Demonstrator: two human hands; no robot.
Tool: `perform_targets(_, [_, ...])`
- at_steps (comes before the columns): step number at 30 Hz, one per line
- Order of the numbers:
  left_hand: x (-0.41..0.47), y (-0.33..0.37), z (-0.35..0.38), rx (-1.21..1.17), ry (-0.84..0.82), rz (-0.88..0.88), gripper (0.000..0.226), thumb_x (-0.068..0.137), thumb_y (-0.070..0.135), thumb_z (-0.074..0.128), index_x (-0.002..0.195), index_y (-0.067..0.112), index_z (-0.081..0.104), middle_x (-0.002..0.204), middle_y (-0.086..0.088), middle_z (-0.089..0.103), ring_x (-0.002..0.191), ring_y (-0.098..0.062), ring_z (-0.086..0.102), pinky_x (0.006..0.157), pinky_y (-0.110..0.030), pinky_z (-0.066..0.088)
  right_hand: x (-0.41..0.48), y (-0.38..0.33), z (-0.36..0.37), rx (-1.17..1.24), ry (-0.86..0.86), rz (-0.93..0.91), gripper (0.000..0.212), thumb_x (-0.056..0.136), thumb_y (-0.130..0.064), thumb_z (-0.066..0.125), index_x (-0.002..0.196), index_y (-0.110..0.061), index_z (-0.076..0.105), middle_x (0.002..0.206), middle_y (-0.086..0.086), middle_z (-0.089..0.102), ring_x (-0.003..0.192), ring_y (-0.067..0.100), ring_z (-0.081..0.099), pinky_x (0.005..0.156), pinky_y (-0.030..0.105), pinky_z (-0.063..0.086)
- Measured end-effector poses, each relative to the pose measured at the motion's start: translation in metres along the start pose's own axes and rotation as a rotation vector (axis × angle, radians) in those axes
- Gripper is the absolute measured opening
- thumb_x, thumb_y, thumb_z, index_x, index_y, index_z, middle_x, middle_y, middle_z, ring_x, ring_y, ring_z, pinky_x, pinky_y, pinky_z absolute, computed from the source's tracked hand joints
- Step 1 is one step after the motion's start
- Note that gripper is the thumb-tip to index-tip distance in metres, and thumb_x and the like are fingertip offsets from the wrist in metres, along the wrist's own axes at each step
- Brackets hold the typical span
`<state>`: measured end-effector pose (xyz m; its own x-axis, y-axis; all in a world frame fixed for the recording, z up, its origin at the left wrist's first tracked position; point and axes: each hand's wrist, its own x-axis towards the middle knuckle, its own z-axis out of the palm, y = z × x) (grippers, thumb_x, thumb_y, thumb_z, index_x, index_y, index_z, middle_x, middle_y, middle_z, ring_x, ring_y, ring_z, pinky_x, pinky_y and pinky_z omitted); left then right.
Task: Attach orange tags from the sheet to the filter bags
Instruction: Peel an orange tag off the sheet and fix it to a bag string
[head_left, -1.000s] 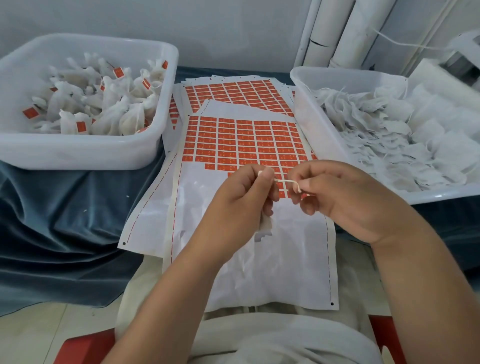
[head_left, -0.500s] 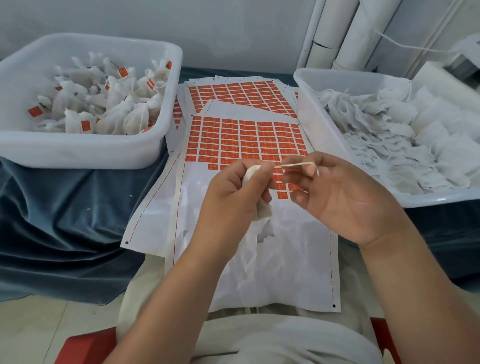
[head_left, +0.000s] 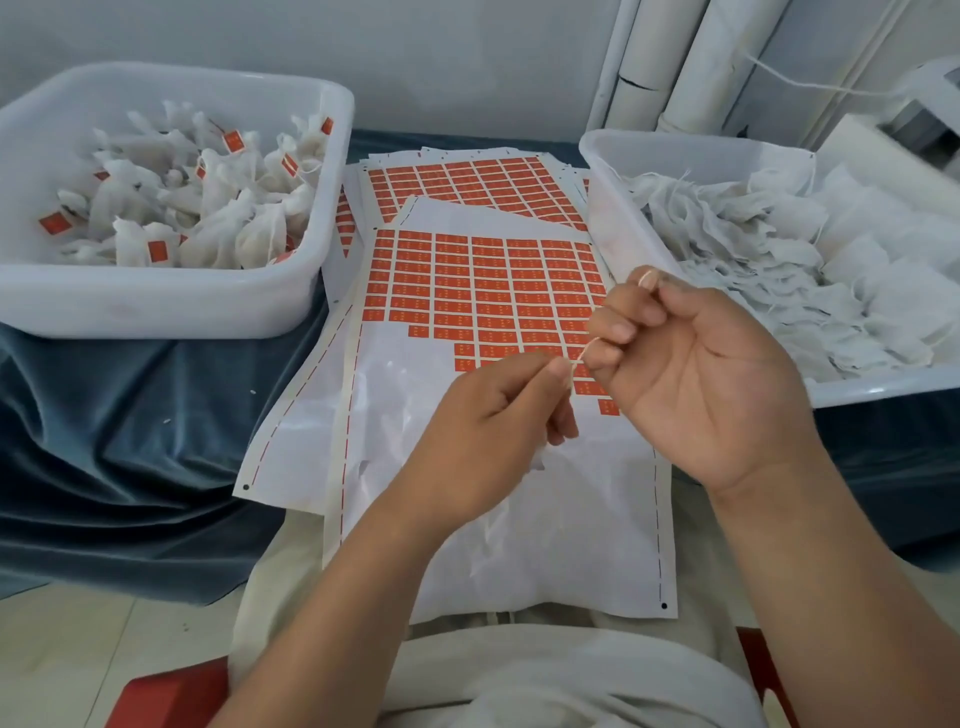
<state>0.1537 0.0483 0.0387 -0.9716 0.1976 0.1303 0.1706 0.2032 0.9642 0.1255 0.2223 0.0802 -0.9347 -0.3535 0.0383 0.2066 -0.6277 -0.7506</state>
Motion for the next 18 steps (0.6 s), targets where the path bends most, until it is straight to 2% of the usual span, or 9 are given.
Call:
perform_targets(3, [-0.002,-0.003,0.004,0.004,0.005,0.037,0.043,0.111,0.036,0.044,0.073,0.030,0.064,0.072,0.012,0.068,0.073,-0.007,0.067,0.066,-0.009,0.050,-0.002,-0.010,-0.003,-0.099,0.034,-0.079,0.005,0.096,-0.017,0.050,0.091,-0.018,0.052,0.077,-0.004,0.042,0.071,0.012,0.046,0.089,0.031,0.043])
perform_targets(5, [-0.002,-0.002,0.007,-0.026,0.030,0.068,0.039,0.111,0.036,0.046,0.076,0.029,0.065,0.066,0.013,0.064,0.065,-0.007,0.064,0.062,-0.010,0.048,-0.003,-0.013,-0.003,-0.043,0.006,-0.081,0.012,0.100,-0.016,0.046,0.091,-0.017,0.054,0.077,-0.004,0.042,0.069,0.012,0.045,0.091,0.032,0.049])
perform_targets(8, [0.000,-0.003,0.004,-0.083,0.053,0.099,0.038,0.110,0.033,0.048,0.087,0.013,0.070,0.064,0.011,0.061,0.061,-0.008,0.060,0.060,-0.011,0.048,-0.003,-0.013,-0.002,0.047,-0.003,-0.084,0.018,0.105,-0.016,0.042,0.092,-0.016,0.056,0.078,-0.004,0.044,0.067,0.012,0.043,0.079,0.030,0.053])
perform_targets(10, [0.000,-0.004,0.003,-0.096,0.024,0.115,0.038,0.110,0.032,0.048,0.092,0.007,0.071,0.065,0.012,0.061,0.061,-0.009,0.059,0.062,-0.013,0.050,-0.002,-0.014,-0.001,0.036,0.013,-0.092,0.012,0.101,-0.016,0.045,0.093,-0.016,0.054,0.077,-0.004,0.044,0.065,0.011,0.042,0.070,0.027,0.050])
perform_targets(15, [-0.001,-0.005,0.005,-0.027,-0.111,0.156,0.032,0.110,0.033,0.048,0.092,0.019,0.070,0.069,0.011,0.065,0.065,-0.013,0.064,0.065,-0.012,0.049,-0.004,-0.016,0.000,-0.015,0.011,-0.101,0.004,0.096,-0.017,0.050,0.093,-0.017,0.053,0.077,-0.005,0.042,0.063,0.010,0.037,0.059,0.022,0.039])
perform_targets(18, [0.001,-0.008,-0.003,-0.029,-0.231,0.060,0.034,0.110,0.043,0.046,0.095,0.027,0.072,0.089,0.019,0.071,0.085,-0.008,0.071,0.070,-0.013,0.053,-0.007,-0.019,0.001,-0.175,0.050,-0.107,0.011,0.101,-0.016,0.046,0.093,-0.018,0.053,0.076,-0.006,0.044,0.061,0.009,0.037,0.051,0.021,0.034])
